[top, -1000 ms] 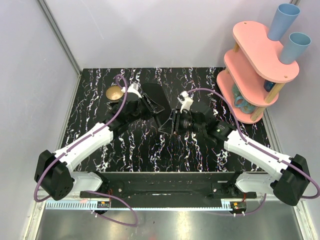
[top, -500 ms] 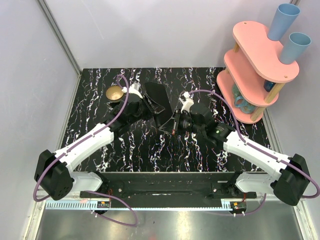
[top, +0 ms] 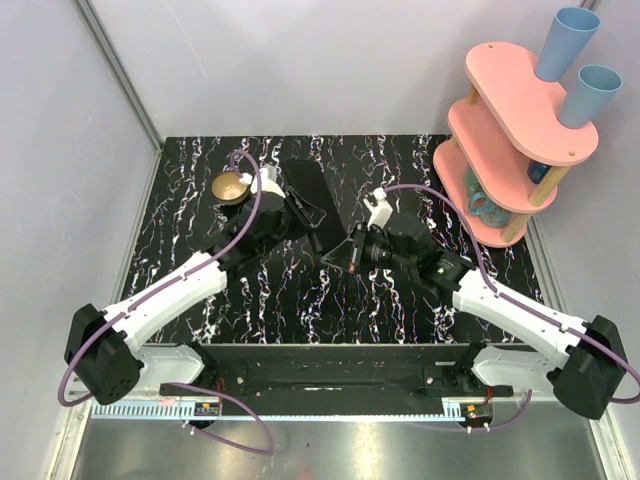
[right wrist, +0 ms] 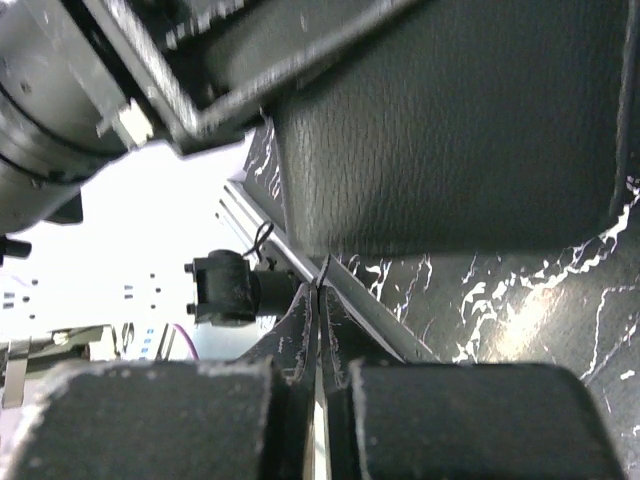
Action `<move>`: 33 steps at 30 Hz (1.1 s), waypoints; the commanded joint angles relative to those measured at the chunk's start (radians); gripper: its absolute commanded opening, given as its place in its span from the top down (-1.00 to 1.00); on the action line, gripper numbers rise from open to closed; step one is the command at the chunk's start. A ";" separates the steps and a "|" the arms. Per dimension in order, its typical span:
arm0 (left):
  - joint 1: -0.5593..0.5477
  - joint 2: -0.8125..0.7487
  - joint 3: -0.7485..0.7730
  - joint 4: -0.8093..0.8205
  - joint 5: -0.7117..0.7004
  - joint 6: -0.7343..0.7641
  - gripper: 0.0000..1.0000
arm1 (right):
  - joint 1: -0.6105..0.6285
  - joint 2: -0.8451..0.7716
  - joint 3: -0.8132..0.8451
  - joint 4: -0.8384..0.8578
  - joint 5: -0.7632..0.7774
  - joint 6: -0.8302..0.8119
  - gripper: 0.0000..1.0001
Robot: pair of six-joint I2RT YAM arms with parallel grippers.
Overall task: Sort the hair-cutting tools
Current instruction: Zip the hairdressing tool bag at the center of the board.
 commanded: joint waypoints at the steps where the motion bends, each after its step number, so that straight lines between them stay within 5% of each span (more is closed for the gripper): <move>1: 0.013 -0.005 0.078 0.113 -0.167 0.068 0.37 | 0.003 -0.079 -0.072 -0.019 -0.053 -0.023 1.00; 12: 0.015 0.031 0.116 0.077 -0.158 0.080 0.59 | 0.001 -0.147 -0.188 -0.120 0.083 -0.092 1.00; 33: 0.015 -0.072 0.168 -0.084 0.126 0.164 1.00 | -0.025 -0.038 -0.157 -0.137 0.413 -0.273 1.00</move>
